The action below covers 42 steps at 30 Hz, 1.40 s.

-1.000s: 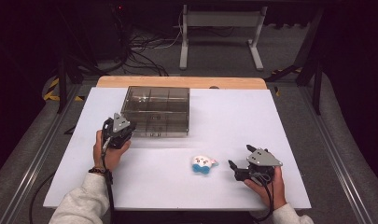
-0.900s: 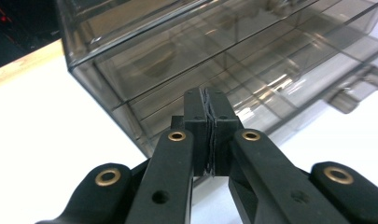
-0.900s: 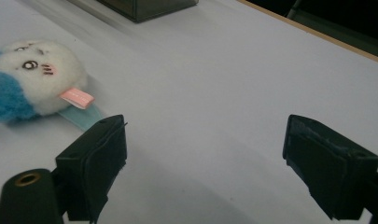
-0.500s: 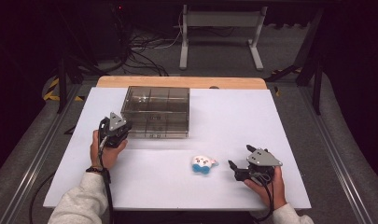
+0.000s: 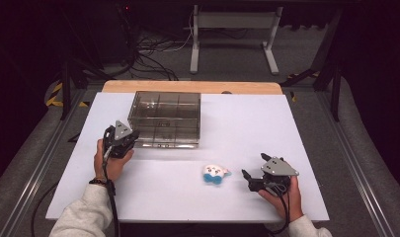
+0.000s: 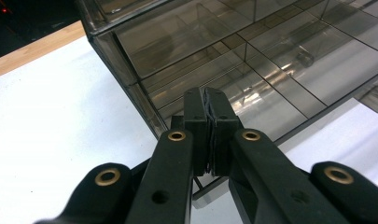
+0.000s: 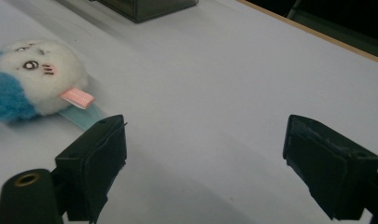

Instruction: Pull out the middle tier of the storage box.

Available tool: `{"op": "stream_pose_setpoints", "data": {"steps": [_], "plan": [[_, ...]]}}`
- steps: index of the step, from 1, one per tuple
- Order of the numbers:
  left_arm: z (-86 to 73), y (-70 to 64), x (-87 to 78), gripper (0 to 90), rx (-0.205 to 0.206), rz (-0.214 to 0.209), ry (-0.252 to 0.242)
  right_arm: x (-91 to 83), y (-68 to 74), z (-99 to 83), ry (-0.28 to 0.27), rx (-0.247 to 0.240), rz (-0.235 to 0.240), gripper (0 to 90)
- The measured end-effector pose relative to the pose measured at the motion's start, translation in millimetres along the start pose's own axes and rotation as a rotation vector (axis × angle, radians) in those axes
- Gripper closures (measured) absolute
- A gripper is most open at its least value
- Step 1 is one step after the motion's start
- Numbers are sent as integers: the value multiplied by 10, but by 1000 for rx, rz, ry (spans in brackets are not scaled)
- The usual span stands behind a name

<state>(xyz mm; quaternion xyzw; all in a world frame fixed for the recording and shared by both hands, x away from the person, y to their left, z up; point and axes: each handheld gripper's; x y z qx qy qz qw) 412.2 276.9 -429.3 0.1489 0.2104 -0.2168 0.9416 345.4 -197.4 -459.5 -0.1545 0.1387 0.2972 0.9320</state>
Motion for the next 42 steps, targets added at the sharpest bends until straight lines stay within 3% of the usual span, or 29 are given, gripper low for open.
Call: {"op": "stream_pose_setpoints", "data": {"steps": [23, 42], "plan": [[10, -48, -32, 869, 12, -4, -11, -28, -17, 16, -16, 2, -8, 140], [39, -97, -167, 862, 43, -19, -53, -36, -25, 19, -22, 5, -13, 139]]}}
Point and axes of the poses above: each handheld gripper's, and its own axes: x roughly forward along the jaws, z roughly out of its top, y roughly to its left, and after that the axes turned 7 degrees about -y, right-handed
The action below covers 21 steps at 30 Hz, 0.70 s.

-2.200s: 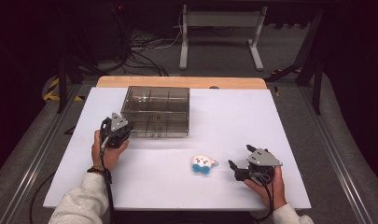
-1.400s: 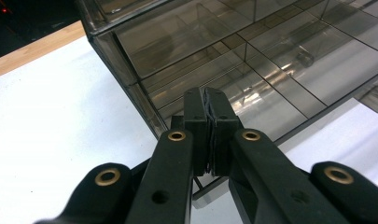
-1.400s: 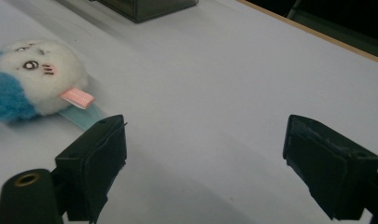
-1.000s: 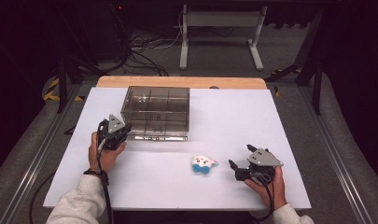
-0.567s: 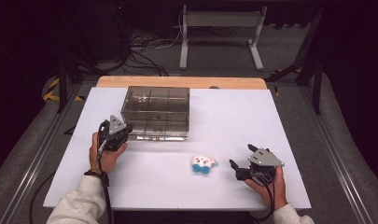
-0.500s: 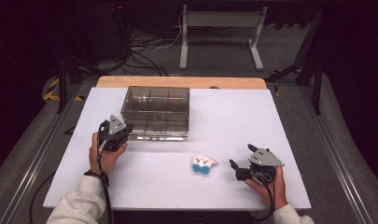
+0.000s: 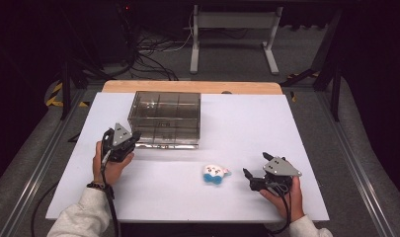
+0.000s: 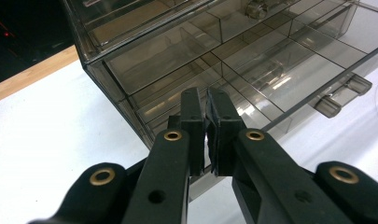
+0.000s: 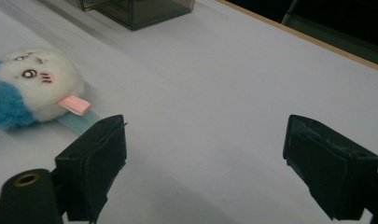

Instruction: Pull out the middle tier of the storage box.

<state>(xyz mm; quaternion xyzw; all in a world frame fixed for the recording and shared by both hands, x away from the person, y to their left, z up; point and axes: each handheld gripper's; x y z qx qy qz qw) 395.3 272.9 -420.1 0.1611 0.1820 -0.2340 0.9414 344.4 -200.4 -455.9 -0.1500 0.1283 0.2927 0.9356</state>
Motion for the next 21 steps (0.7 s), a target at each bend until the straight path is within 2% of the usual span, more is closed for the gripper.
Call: {"op": "stream_pose_setpoints", "data": {"steps": [6, 13, 18, 19, 21], "plan": [[-11, -37, 53, 846, 7, -32, -3, -4, 7, 5, 0, -6, 2, 139], [32, -108, 60, 840, 39, -27, -8, -4, 2, 3, -1, -6, 2, 139], [47, -117, 54, 829, 27, -23, -25, -4, -2, 3, -2, -4, 3, 139], [60, -139, 51, 823, 15, -38, -38, -5, -2, 3, -2, -3, 3, 139], [84, -179, 47, 821, 17, -52, -53, -3, 1, 3, -1, -6, 4, 139]]}}
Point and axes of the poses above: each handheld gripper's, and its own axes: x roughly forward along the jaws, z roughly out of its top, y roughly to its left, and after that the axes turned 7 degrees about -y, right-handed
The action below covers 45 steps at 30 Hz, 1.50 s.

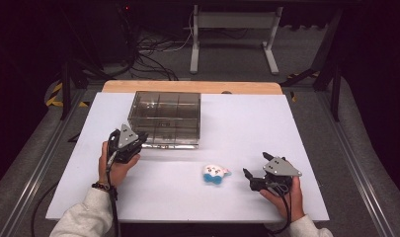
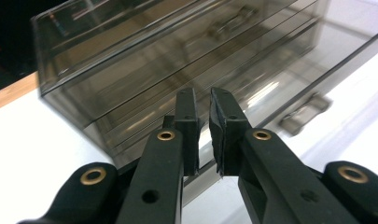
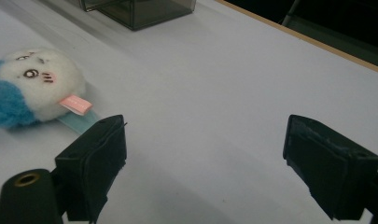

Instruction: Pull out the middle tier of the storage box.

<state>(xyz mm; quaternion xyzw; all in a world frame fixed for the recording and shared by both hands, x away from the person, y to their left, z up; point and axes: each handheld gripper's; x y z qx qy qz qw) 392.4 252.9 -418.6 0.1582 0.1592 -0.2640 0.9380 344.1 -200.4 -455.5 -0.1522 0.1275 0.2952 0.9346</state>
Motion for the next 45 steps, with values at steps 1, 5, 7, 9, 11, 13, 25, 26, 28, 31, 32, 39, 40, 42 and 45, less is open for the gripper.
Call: {"op": "stream_pose_setpoints", "data": {"steps": [1, 5, 7, 9, 11, 13, 25, 26, 28, 31, 32, 39, 40, 42, 45], "plan": [[0, 0, 0, 821, 0, 0, 0, 0, 0, 0, 0, 0, 0, 139], [54, -108, 13, 818, 12, -23, -21, 3, 3, -1, 1, -5, 2, 139], [70, -152, 25, 812, 12, -40, -28, 2, 2, -1, 1, -3, 1, 139], [81, -184, 30, 811, 16, -51, -31, -1, -2, -1, -1, 0, 0, 139], [88, -201, 32, 805, 18, -59, -35, -2, 0, 0, -2, 0, 0, 139], [91, -214, 27, 805, 21, -62, -39, -2, 0, 0, -1, -1, 0, 139], [81, -311, -146, 638, 107, -106, -97, -17, -6, 22, -13, 33, 8, 139], [74, -330, -162, 638, 118, -105, -103, -17, -6, 22, -13, 33, 8, 139], [57, -364, -187, 565, 131, -116, -113, -12, -7, 18, -9, 32, 7, 139], [20, -413, -196, 413, 130, -131, -125, -15, -15, 4, -2, 45, 6, 139], [7, -431, -190, 413, 131, -127, -123, -15, -15, 4, -2, 45, 6, 139], [-31, -523, -172, 188, 125, -147, -129, -26, -14, 6, 0, 38, 2, 139], [-28, -536, -170, 188, 131, -147, -131, -26, -14, 6, 0, 38, 2, 139], [-18, -569, -169, 178, 127, -156, -139, -34, -12, 7, -4, 37, 2, 139], [-13, -589, -165, 178, 119, -167, -144, -41, -20, 9, -7, 42, -1, 139]]}}
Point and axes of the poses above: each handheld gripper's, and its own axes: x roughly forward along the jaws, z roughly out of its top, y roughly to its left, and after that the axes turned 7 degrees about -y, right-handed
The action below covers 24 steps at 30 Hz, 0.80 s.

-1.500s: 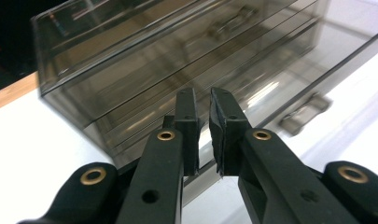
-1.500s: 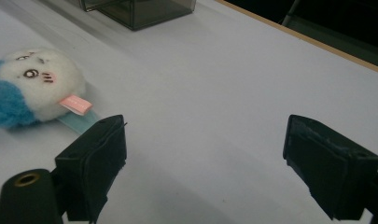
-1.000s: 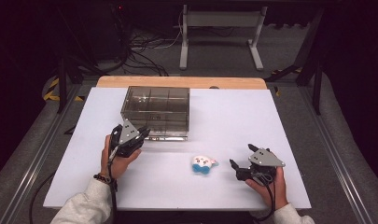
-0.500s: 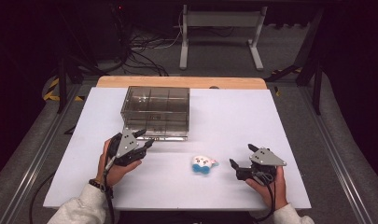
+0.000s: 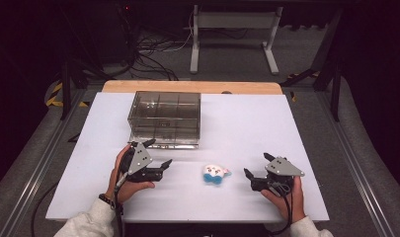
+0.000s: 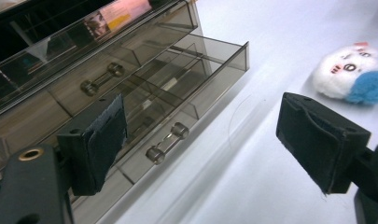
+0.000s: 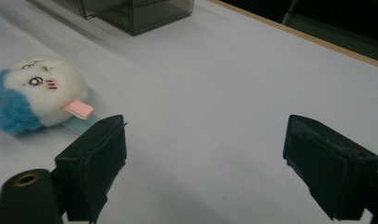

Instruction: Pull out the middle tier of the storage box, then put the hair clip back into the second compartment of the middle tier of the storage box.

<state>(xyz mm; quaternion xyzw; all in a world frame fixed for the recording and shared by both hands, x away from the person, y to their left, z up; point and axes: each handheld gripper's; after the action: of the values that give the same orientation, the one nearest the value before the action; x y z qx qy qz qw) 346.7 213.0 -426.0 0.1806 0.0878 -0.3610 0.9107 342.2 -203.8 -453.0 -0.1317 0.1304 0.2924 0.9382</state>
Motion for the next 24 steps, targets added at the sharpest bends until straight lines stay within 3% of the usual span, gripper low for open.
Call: {"op": "stream_pose_setpoints", "data": {"steps": [12, 17, 19, 24], "plan": [[52, -104, 103, 161, -26, -56, 16, -16, 5, 3, -6, -3, -2, 137], [126, -213, 276, 152, -82, -151, 34, -17, 1, -4, -4, -3, -3, 137], [135, -238, 315, 152, -86, -165, 45, -17, 5, -3, -3, -9, -5, 136], [180, -335, 480, 155, -125, -255, 84, -14, -1, -4, -4, -7, -6, 136]]}}
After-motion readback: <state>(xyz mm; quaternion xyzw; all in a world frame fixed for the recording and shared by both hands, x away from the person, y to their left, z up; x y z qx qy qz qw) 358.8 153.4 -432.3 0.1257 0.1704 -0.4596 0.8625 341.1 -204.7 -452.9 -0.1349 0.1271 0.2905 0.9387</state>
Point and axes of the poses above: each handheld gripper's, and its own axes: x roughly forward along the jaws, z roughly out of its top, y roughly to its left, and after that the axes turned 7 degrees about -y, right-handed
